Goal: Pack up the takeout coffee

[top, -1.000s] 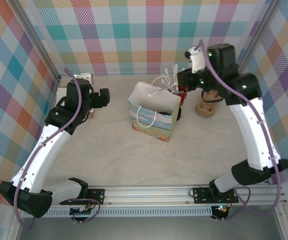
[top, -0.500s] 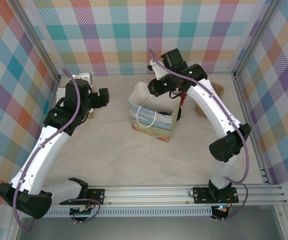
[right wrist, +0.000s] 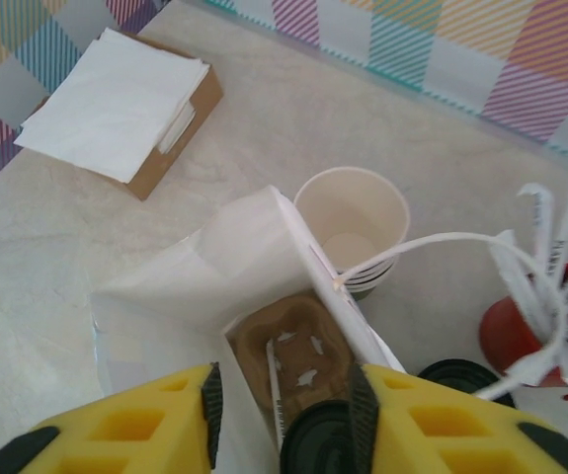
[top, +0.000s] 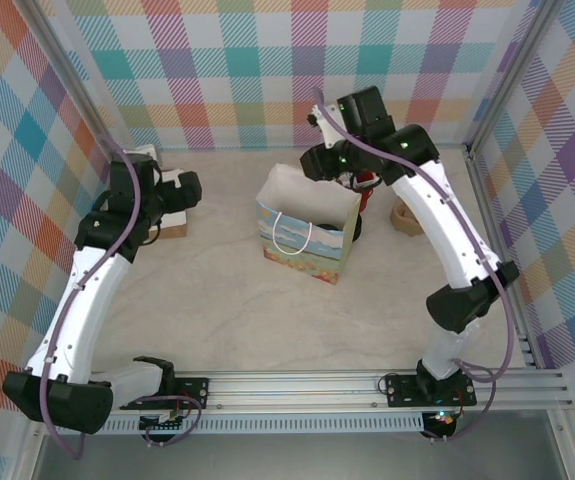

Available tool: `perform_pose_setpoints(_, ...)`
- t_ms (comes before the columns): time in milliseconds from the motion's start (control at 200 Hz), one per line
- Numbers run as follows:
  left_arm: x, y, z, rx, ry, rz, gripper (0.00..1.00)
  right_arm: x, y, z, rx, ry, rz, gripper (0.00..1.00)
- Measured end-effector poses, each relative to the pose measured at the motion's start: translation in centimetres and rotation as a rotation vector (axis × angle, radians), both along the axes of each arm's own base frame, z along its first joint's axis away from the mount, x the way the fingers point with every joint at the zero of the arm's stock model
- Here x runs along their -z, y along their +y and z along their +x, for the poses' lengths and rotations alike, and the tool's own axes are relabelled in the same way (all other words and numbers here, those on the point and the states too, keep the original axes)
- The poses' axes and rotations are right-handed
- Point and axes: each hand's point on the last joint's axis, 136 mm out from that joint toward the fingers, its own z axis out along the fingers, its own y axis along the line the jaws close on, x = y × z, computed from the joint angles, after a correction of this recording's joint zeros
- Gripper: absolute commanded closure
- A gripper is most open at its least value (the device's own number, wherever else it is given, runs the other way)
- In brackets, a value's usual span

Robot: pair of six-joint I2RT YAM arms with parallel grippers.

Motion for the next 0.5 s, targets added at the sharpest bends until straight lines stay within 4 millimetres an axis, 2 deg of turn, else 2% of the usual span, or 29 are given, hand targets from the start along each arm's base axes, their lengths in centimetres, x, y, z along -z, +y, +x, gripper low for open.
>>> perform_pose_setpoints(100, 1.0, 1.5, 0.7, -0.026, 0.041, -0.041, 0.06, -2.0, -1.3, -1.0, 0.028, -0.055, 0.012, 0.46)
perform_pose_setpoints(200, 2.3, 3.0, 2.0, -0.05, 0.085, -0.072, 0.08, -3.2, -2.7, -2.1, 0.054, -0.093, 0.02, 0.37)
perform_pose_setpoints(350, 4.8, 4.2, 4.1, -0.052, 0.186, -0.051, 0.13, -3.2, -4.3, -3.2, 0.089, -0.13, 0.011, 0.19)
perform_pose_setpoints(500, 9.1, 4.5, 6.8, -0.035, 0.323, -0.013, 0.21, -2.2, -5.4, -3.9, 0.124, -0.144, 0.014, 0.06)
